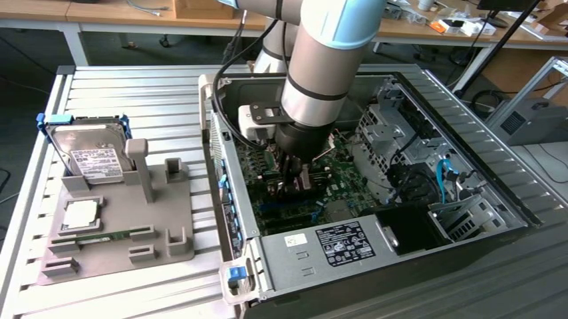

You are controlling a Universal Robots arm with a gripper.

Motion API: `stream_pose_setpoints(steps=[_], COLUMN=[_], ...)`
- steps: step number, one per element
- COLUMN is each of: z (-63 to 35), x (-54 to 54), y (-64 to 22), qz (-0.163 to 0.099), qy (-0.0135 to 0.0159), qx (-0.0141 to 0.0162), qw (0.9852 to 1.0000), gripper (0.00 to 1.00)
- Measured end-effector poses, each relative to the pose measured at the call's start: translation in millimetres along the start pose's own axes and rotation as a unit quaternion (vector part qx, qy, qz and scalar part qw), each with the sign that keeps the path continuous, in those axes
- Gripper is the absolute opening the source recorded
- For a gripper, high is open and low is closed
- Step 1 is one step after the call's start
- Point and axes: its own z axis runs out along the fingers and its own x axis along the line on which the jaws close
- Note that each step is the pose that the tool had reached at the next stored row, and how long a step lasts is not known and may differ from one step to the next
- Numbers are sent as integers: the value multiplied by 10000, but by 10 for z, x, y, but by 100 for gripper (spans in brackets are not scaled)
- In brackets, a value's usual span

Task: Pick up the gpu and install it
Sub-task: 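Insert the gpu into the slot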

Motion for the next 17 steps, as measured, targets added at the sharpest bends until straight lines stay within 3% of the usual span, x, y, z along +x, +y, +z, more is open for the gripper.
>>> stream_pose_setpoints(steps=[17], z=[4], x=[7], y=[0], qz=[18], qy=[3], qx=[0], qw=[10000], gripper=[27])
